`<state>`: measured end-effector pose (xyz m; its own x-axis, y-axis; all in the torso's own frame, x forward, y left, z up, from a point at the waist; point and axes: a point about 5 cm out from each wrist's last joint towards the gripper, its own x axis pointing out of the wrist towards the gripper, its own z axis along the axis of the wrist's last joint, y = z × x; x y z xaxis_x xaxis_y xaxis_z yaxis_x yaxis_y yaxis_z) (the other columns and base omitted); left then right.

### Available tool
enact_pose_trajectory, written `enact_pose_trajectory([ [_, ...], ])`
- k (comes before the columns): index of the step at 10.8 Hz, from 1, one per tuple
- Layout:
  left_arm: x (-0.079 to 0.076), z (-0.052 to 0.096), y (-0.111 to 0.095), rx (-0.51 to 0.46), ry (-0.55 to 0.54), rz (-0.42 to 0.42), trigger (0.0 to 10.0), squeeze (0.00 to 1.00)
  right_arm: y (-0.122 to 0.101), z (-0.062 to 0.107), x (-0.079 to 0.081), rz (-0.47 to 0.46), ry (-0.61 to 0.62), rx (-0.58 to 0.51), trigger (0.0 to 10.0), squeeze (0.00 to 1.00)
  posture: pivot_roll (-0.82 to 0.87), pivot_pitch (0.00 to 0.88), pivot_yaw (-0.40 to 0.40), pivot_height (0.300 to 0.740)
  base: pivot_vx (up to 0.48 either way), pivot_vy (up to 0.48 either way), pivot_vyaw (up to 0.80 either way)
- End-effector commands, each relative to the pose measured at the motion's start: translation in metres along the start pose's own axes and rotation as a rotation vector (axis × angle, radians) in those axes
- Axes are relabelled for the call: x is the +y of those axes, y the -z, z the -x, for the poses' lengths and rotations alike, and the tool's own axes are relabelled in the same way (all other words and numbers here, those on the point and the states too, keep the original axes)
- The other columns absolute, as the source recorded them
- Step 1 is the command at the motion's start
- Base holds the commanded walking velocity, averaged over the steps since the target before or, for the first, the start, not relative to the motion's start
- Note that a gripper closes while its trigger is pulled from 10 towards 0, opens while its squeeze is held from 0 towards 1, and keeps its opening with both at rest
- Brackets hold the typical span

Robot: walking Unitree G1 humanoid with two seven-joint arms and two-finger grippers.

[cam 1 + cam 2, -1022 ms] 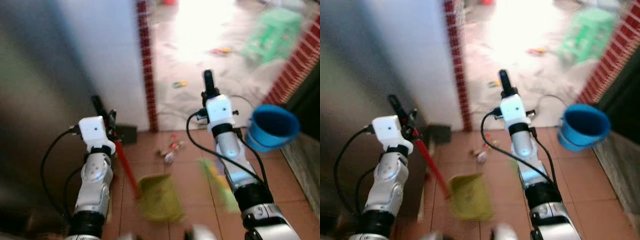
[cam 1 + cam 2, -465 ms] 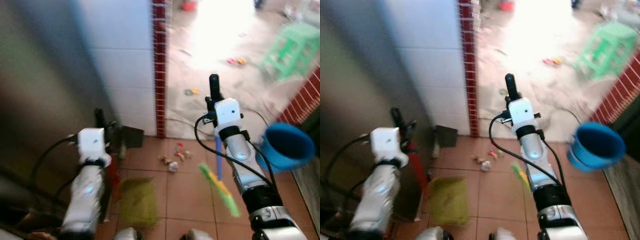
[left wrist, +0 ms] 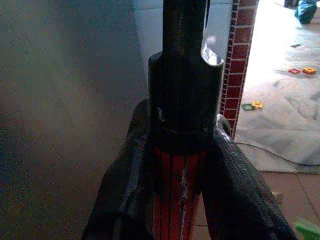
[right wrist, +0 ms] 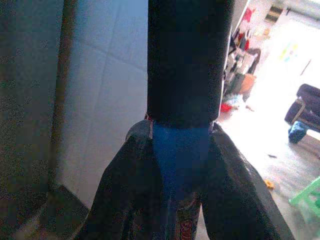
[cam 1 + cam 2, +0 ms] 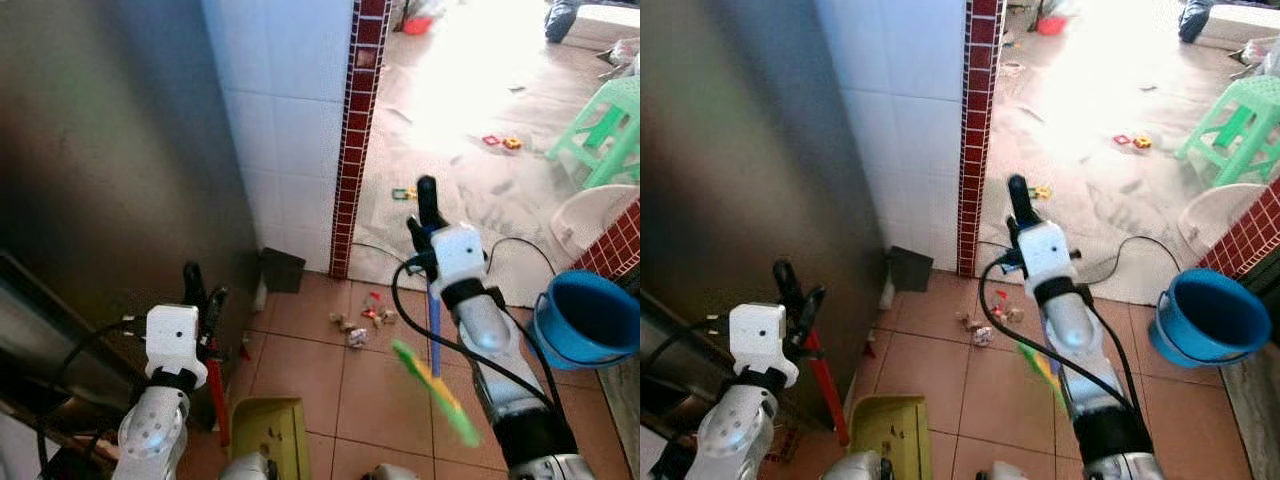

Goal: Sweep floor

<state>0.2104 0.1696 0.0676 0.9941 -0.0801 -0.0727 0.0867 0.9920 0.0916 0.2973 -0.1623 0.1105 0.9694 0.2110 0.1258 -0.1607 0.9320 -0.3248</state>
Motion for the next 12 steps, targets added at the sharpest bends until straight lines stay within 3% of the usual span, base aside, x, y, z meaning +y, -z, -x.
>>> enact_pose_trajectory([
  [1, -0.002, 0.003, 0.005, 0.05, 0.037, -0.02, 10.0, 0.0, -0.014, -0.001, -0.014, 0.045, 0.029, -0.037, 10.0, 0.0, -0.08, 0.08, -0.008, 0.74, 0.0, 0.0, 0.0],
  [2, -0.002, 0.007, 0.004, 0.064, 0.043, -0.027, 10.0, 0.0, -0.016, 0.001, -0.021, 0.05, 0.052, -0.03, 10.0, 0.0, -0.07, 0.064, -0.022, 0.74, 0.0, 0.0, 0.0],
  [3, 0.004, -0.004, -0.012, 0.035, 0.021, -0.009, 10.0, 0.0, -0.022, -0.009, -0.025, 0.057, 0.053, -0.037, 10.0, 0.0, -0.07, 0.068, -0.009, 0.74, 0.0, 0.0, 0.0],
  [4, 0.009, -0.023, -0.025, -0.037, 0.007, -0.008, 10.0, 0.0, -0.025, -0.02, -0.024, 0.061, 0.06, -0.061, 10.0, 0.0, -0.07, 0.073, 0.006, 0.74, 0.0, 0.0, 0.0],
  [5, 0.013, -0.055, -0.05, -0.134, -0.011, -0.01, 10.0, 0.0, -0.036, -0.038, -0.03, 0.071, 0.062, -0.085, 10.0, 0.0, -0.08, 0.02, 0.041, 0.74, 0.0, 0.0, 0.0],
  [6, 0.019, -0.072, -0.057, -0.177, -0.056, -0.021, 10.0, 0.0, -0.036, -0.042, -0.031, 0.114, 0.048, -0.083, 10.0, 0.0, -0.12, 0.0, 0.041, 0.74, 0.0, 0.0, 0.0],
  [7, 0.019, -0.078, -0.065, -0.184, -0.081, 0.044, 10.0, 0.0, -0.046, -0.047, -0.035, 0.134, 0.025, -0.103, 10.0, 0.0, -0.13, 0.0, 0.041, 0.74, 0.0, 0.0, 0.0],
  [8, 0.005, -0.082, -0.065, -0.21, -0.014, -0.004, 10.0, 0.0, -0.052, -0.051, -0.034, 0.2, -0.043, -0.138, 10.0, 0.0, -0.14, 0.0, 0.006, 0.74, 0.0, 0.0, 0.0],
  [10, -0.005, -0.083, -0.059, -0.206, -0.018, 0.004, 10.0, 0.0, -0.046, -0.056, -0.032, 0.163, -0.078, -0.105, 10.0, 0.0, -0.13, 0.0, 0.066, 0.74, 0.0, 0.0, 0.0],
  [12, 0.009, -0.075, -0.043, -0.167, -0.066, 0.011, 10.0, 0.0, -0.036, -0.044, -0.018, 0.211, -0.126, -0.115, 10.0, 0.0, -0.12, 0.0, 0.114, 0.74, 0.0, 0.0, 0.0],
])
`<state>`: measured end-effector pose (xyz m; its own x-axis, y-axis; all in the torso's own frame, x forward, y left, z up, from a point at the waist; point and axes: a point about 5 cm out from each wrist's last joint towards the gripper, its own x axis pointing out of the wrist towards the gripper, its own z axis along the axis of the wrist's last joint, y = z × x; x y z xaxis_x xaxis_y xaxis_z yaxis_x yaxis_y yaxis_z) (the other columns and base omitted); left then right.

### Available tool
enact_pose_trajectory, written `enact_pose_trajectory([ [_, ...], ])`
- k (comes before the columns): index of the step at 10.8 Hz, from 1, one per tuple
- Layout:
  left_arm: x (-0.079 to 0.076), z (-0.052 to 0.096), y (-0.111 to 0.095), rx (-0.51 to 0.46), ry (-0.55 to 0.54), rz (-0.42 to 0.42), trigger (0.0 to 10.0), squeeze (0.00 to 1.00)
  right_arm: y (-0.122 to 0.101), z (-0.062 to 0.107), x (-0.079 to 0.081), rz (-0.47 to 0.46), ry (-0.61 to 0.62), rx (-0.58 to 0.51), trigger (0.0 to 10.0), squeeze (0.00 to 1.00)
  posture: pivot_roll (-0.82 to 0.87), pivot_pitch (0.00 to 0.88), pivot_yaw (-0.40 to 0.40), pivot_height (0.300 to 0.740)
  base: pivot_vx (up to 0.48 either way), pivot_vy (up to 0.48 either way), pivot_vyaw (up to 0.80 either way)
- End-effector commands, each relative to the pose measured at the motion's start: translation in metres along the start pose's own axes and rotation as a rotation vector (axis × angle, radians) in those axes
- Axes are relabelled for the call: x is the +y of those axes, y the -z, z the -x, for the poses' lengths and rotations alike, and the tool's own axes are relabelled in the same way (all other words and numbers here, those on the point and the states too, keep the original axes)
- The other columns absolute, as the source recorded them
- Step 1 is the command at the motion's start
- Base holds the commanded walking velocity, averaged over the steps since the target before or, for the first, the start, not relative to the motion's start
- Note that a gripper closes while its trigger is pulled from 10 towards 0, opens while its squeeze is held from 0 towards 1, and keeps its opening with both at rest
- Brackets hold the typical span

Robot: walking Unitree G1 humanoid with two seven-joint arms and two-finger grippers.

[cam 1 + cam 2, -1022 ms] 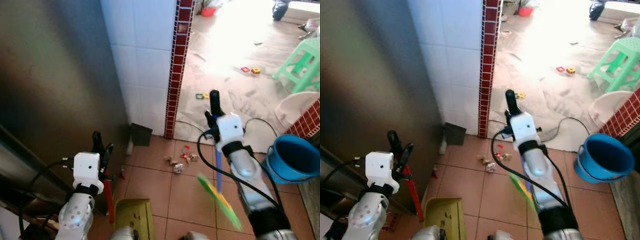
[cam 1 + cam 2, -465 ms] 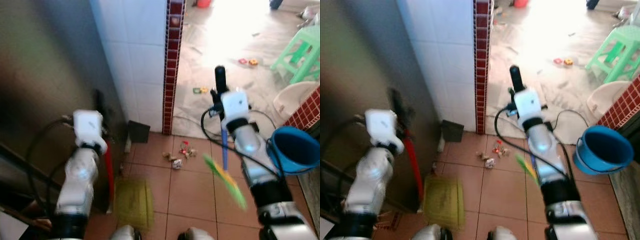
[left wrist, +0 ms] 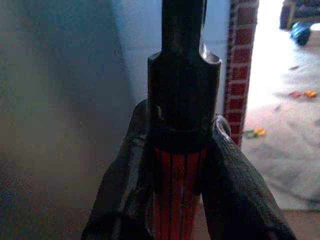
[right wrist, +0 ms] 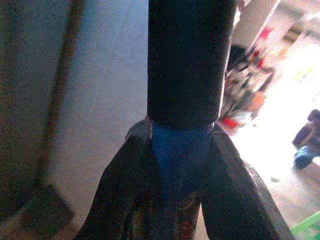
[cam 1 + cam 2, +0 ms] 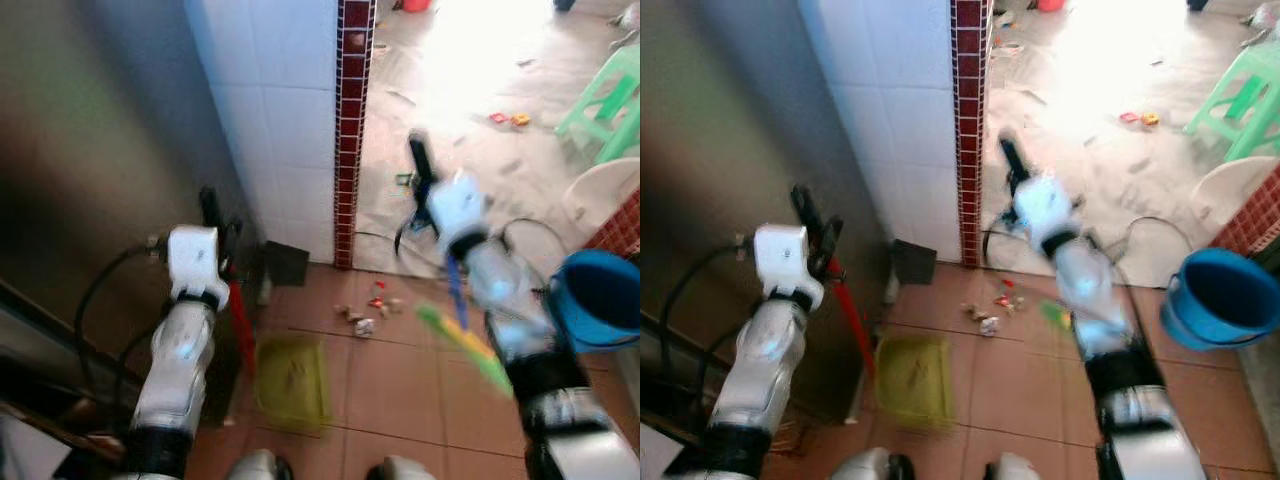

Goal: Sweep floor

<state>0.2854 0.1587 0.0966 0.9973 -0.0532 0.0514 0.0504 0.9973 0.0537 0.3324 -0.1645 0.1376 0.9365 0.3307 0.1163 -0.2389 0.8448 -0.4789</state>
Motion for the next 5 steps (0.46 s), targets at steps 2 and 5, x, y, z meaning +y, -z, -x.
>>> enact_pose_trajectory([
  [2, 0.005, 0.009, 0.002, -0.02, -0.012, -0.014, 10.0, 0.0, -0.003, 0.005, -0.004, 0.018, 0.124, -0.018, 10.0, 0.0, -0.11, 0.0, 0.079, 0.74, 0.0, 0.0, 0.0],
  [5, 0.006, 0.018, 0.001, -0.055, -0.093, -0.013, 10.0, 0.0, 0.011, 0.024, -0.021, -0.023, 0.397, 0.082, 10.0, 0.0, -0.1, 0.0, 0.019, 0.74, 0.0, 0.0, 0.0],
])
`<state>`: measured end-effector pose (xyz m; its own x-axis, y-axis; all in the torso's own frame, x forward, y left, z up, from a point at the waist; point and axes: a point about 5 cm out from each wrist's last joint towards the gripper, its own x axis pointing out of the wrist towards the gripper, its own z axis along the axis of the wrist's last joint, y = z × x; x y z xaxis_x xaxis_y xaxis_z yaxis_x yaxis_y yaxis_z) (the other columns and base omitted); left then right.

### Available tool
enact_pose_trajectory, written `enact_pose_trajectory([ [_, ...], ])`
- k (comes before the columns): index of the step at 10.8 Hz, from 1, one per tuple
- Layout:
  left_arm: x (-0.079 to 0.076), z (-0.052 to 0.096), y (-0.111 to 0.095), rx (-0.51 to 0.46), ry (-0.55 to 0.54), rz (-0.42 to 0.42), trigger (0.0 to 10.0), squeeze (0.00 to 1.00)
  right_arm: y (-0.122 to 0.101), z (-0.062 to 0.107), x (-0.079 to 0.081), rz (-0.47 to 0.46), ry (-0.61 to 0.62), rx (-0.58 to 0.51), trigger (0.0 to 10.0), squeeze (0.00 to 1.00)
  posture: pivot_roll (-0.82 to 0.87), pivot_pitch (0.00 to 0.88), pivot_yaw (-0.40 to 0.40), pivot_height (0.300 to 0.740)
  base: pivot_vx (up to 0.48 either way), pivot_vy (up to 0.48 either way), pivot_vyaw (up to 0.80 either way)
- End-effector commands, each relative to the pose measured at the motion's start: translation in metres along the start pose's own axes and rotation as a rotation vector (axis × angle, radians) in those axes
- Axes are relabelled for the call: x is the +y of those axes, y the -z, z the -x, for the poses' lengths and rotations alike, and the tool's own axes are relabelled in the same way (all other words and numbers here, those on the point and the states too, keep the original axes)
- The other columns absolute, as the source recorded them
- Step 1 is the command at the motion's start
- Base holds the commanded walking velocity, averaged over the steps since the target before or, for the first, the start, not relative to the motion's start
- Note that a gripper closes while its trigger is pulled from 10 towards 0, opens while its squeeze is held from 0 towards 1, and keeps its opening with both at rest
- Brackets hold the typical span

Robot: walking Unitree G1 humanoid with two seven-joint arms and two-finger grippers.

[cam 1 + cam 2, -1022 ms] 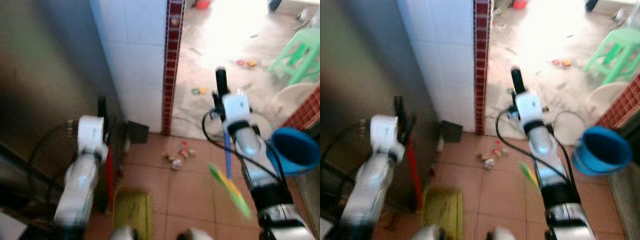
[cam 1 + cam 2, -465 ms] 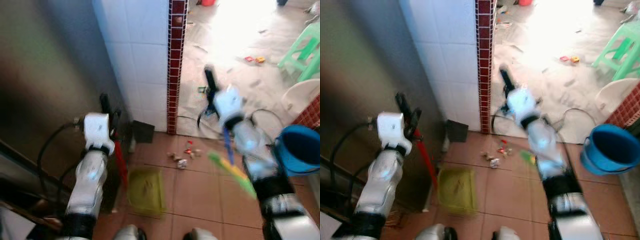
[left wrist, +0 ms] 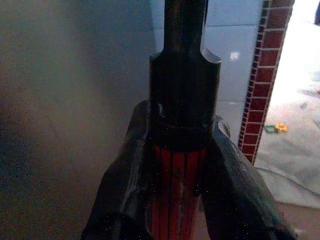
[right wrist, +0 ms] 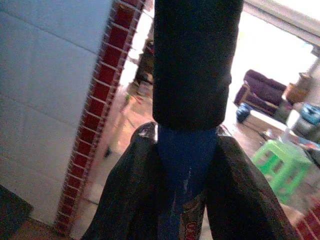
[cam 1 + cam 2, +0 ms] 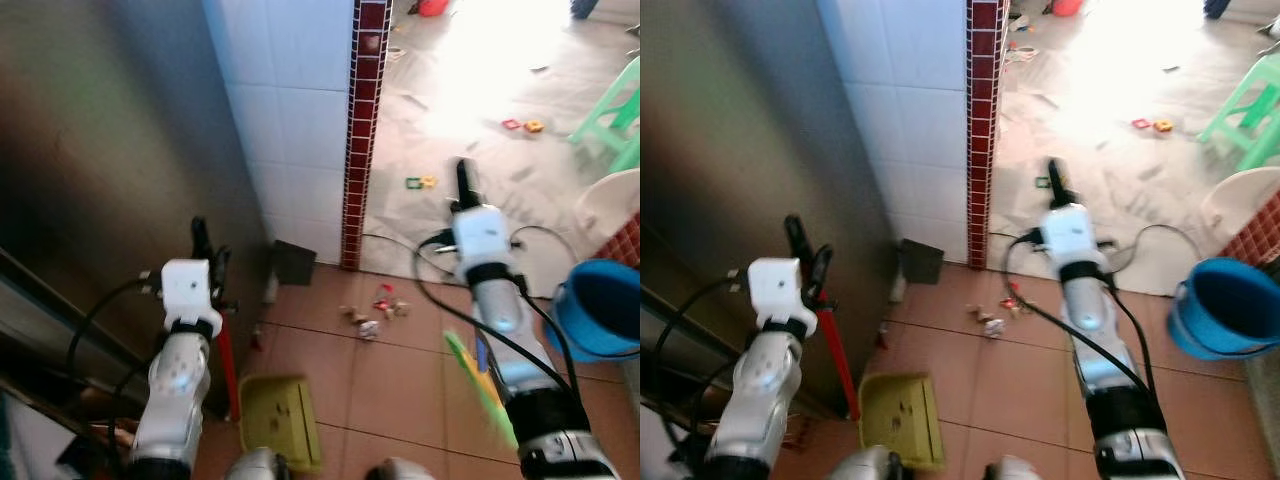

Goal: Sweep floor

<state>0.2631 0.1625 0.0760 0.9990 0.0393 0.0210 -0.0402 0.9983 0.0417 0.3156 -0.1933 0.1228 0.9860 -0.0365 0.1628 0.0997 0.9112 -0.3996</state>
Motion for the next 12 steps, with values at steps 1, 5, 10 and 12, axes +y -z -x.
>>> enact_pose_trajectory([
  [1, 0.0, -0.003, -0.015, -0.085, -0.017, -0.003, 10.0, 0.0, -0.016, -0.004, -0.001, 0.032, -0.011, -0.067, 10.0, 0.0, -0.13, 0.0, -0.032, 0.74, 0.0, 0.0, 0.0],
  [5, -0.018, 0.001, -0.01, -0.063, 0.031, 0.057, 10.0, 0.0, -0.031, -0.018, 0.005, 0.051, 0.003, -0.106, 10.0, 0.0, -0.11, 0.0, -0.01, 0.74, 0.0, 0.0, 0.0],
  [10, -0.029, -0.004, -0.006, -0.026, 0.099, 0.073, 10.0, 0.0, -0.014, -0.005, 0.005, 0.054, 0.069, -0.071, 10.0, 0.0, -0.12, 0.0, 0.068, 0.74, 0.0, 0.0, 0.0],
  [12, -0.022, 0.0, -0.004, -0.022, 0.14, 0.032, 10.0, 0.0, -0.015, -0.002, 0.001, 0.041, 0.06, -0.085, 10.0, 0.0, -0.11, 0.0, 0.06, 0.74, 0.0, 0.0, 0.0],
])
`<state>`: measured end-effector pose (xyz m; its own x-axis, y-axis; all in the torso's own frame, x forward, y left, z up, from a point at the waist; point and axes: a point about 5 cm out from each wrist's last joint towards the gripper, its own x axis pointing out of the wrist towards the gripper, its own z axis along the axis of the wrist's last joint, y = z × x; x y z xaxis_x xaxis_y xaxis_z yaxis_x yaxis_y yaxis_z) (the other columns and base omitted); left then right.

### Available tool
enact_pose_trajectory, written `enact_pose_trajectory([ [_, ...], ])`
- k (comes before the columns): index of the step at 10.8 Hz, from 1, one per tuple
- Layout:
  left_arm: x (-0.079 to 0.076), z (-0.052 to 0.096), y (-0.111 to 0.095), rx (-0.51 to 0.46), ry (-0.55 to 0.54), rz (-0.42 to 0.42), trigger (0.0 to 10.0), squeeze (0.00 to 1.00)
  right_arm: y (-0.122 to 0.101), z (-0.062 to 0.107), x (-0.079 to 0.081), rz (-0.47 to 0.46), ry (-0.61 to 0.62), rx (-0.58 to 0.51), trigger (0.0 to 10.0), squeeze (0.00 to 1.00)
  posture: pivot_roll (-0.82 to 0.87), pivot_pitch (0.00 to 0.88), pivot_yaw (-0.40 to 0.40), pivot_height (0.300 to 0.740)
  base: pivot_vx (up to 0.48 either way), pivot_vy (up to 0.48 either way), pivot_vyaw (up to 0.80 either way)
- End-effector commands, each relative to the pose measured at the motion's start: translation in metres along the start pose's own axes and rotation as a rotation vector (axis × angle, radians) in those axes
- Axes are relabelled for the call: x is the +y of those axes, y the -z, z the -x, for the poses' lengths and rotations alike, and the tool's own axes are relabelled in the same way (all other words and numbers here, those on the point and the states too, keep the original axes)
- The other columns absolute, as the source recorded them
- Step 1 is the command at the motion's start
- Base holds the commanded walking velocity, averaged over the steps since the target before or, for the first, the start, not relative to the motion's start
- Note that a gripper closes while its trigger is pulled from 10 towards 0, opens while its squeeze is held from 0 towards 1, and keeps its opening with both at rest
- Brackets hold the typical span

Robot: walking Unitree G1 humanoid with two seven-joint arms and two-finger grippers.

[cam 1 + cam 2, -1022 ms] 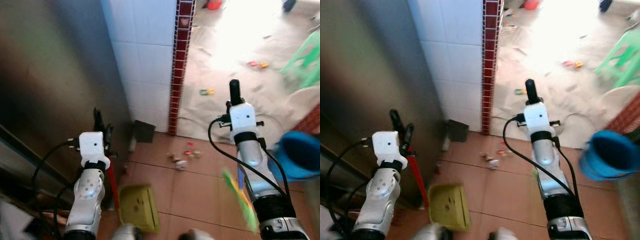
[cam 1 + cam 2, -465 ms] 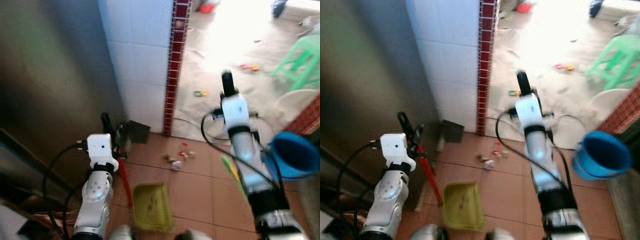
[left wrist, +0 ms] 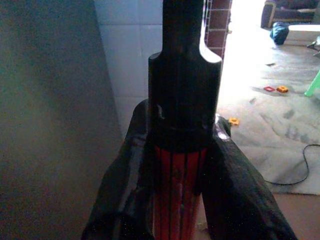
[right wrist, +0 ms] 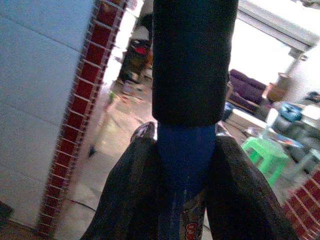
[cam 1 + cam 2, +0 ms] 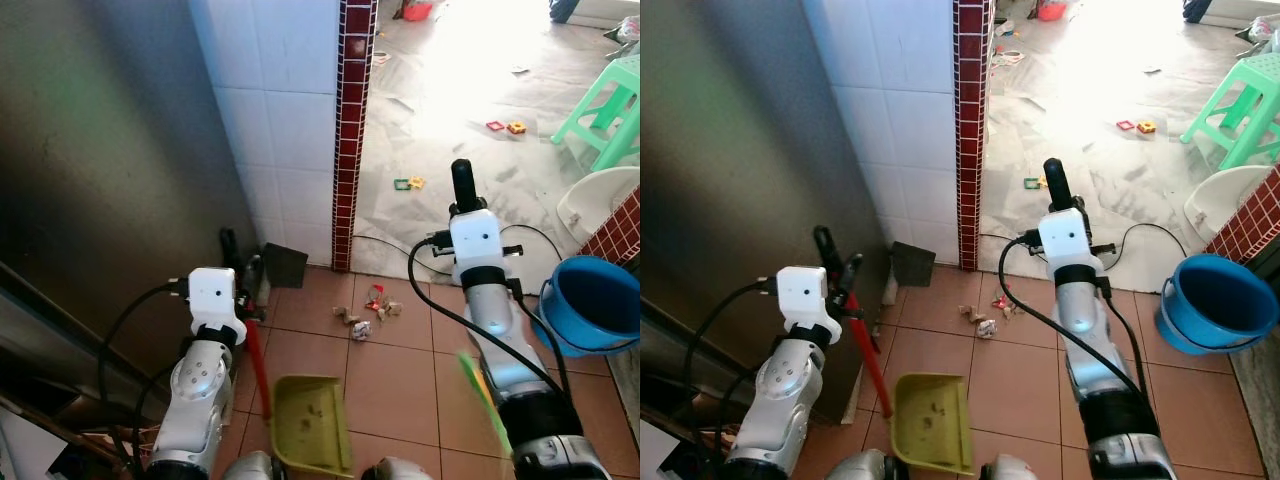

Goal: Sweep floor

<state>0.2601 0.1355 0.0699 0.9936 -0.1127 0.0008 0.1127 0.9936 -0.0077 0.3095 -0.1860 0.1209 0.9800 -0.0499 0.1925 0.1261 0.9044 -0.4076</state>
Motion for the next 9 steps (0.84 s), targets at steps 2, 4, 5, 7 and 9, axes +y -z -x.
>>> enact_pose_trajectory([
  [2, 0.019, 0.012, -0.005, -0.015, -0.047, -0.029, 10.0, 0.0, -0.003, 0.023, -0.012, -0.04, -0.054, -0.042, 10.0, 0.0, -0.11, 0.0, 0.046, 0.74, 0.0, 0.0, 0.0],
  [4, 0.023, 0.024, 0.001, 0.019, -0.038, -0.035, 10.0, 0.0, 0.012, 0.056, -0.019, -0.043, -0.09, 0.019, 10.0, 0.0, -0.12, 0.0, 0.05, 0.74, 0.0, 0.0, 0.0],
  [5, 0.022, 0.023, 0.001, 0.021, -0.026, -0.028, 10.0, 0.0, 0.012, 0.057, -0.021, -0.034, -0.088, 0.023, 10.0, 0.0, -0.13, 0.0, 0.055, 0.74, 0.0, 0.0, 0.0],
  [7, 0.016, 0.015, -0.005, 0.0, -0.008, -0.026, 10.0, 0.0, 0.002, 0.042, -0.023, 0.005, -0.086, -0.016, 10.0, 0.0, -0.12, 0.0, 0.041, 0.74, 0.0, 0.0, 0.25],
  [9, 0.016, 0.016, -0.003, 0.009, -0.015, -0.014, 10.0, 0.0, -0.007, 0.034, -0.02, 0.002, -0.101, -0.033, 10.0, 0.0, -0.13, 0.0, 0.032, 0.74, 0.0, 0.0, 0.8],
])
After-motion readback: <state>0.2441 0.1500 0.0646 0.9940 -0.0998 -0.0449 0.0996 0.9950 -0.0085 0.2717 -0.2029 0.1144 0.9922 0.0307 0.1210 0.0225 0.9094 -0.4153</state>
